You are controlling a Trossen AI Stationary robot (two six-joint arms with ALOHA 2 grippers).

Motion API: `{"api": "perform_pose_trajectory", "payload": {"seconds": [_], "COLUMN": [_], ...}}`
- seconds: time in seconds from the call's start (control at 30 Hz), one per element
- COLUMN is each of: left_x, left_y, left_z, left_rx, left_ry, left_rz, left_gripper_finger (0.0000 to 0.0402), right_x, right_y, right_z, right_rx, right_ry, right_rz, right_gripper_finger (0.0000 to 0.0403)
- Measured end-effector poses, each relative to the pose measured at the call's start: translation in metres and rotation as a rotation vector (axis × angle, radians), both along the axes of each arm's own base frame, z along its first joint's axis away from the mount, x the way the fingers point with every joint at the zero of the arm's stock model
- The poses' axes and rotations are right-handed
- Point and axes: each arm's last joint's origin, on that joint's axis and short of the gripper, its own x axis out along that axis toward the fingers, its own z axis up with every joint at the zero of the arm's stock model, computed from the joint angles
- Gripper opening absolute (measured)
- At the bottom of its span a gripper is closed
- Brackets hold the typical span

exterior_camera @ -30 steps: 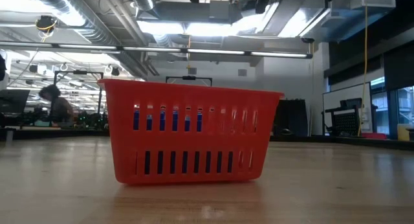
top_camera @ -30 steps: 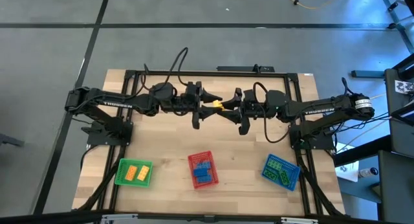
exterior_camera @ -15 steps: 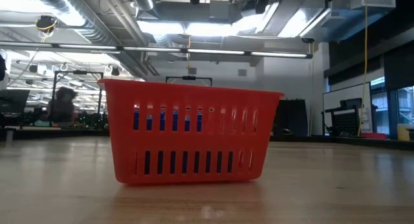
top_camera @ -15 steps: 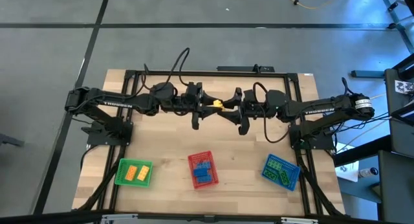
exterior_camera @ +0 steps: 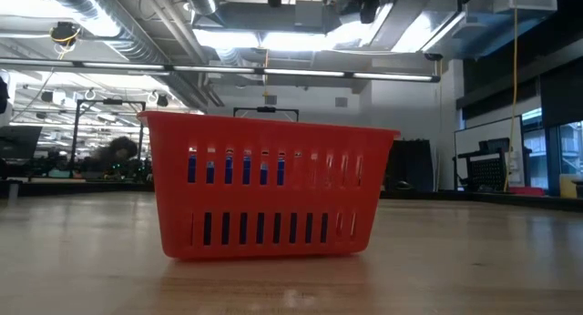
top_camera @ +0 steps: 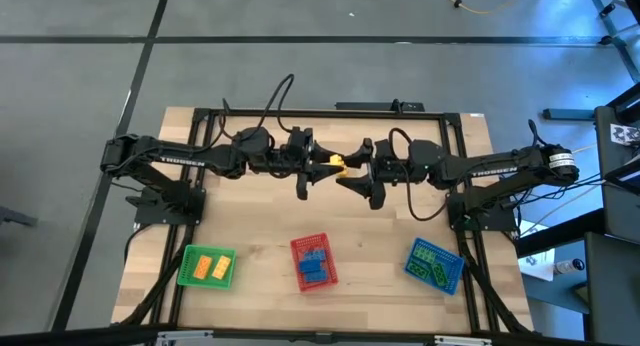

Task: Sort & place blocks by color
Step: Put the yellow game piece into the green bin

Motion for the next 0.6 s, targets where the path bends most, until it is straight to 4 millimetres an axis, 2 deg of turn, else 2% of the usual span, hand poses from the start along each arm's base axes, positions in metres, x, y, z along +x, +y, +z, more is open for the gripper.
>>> {"api": "perform_pose_trajectory", "payload": {"seconds": [0.13, 0.23, 0.4, 0.6], "left_x": [-0.001, -0.010, -0.042, -0.086], "left_y": [0.002, 0.006, 0.011, 0.003], "left_z": [0.000, 0.005, 0.020, 0.037], "left_rx": [0.000, 0.003, 0.048, 0.105], "left_ry": [0.002, 0.032, 0.124, 0.165], "left_rz": [0.004, 0.008, 0.040, 0.031], "left_gripper_finger": [0.0129, 0.0129, 0.0129, 0.0129], "right_x": [-0.002, -0.010, -0.040, -0.073], "right_y": [-0.004, -0.009, -0.020, -0.024], "right_z": [0.001, 0.004, 0.015, 0.032], "right_rx": [-0.046, -0.051, -0.049, -0.107], "right_ry": [0.009, 0.037, 0.120, 0.101], "right_rz": [-0.023, -0.037, -0.086, -0.122], "right_gripper_finger": [0.0306, 0.0307, 0.0308, 0.0308]}}
